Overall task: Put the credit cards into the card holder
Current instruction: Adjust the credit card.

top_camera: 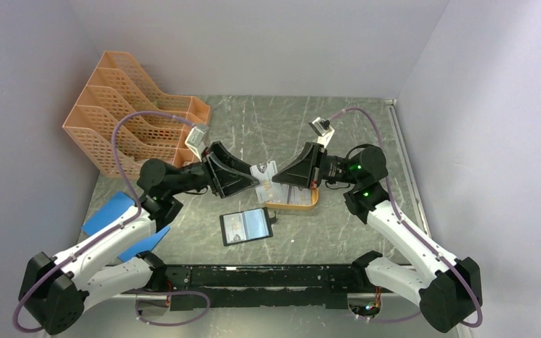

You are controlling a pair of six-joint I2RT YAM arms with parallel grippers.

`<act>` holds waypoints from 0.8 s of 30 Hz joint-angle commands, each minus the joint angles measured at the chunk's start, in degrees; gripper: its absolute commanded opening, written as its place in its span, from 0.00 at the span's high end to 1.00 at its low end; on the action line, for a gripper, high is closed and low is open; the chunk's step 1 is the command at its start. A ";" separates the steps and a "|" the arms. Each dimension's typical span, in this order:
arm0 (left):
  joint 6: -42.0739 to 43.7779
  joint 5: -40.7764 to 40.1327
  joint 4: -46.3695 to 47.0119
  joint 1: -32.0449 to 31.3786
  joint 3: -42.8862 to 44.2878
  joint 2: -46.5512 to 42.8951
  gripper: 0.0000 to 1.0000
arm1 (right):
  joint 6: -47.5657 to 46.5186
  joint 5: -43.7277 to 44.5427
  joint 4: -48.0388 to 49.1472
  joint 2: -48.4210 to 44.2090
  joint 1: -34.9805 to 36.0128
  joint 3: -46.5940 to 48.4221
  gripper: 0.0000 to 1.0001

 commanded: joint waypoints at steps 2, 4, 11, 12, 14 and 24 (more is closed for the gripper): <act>6.38 -1.85 -8.34 0.04 2.66 -4.28 0.41 | 0.60 0.29 2.28 -1.82 0.22 0.28 1.00; 7.03 -2.23 -9.52 0.04 2.65 -4.85 0.41 | 1.07 0.28 2.82 -1.96 0.24 0.25 1.00; 7.32 -2.93 -10.04 0.04 2.14 -5.35 0.43 | 2.40 -0.06 4.30 -2.44 0.26 -0.12 1.00; 7.36 -2.83 -9.95 0.04 2.16 -5.23 0.44 | 2.47 -0.07 4.31 -2.53 0.26 -0.20 1.00; 7.21 -2.82 -9.78 0.06 2.16 -4.91 0.44 | 2.35 -0.07 4.08 -2.81 0.24 -0.09 1.00; 7.55 -3.04 -9.84 0.06 1.94 -4.58 0.46 | 2.40 -0.23 3.95 -3.39 0.30 -0.12 1.00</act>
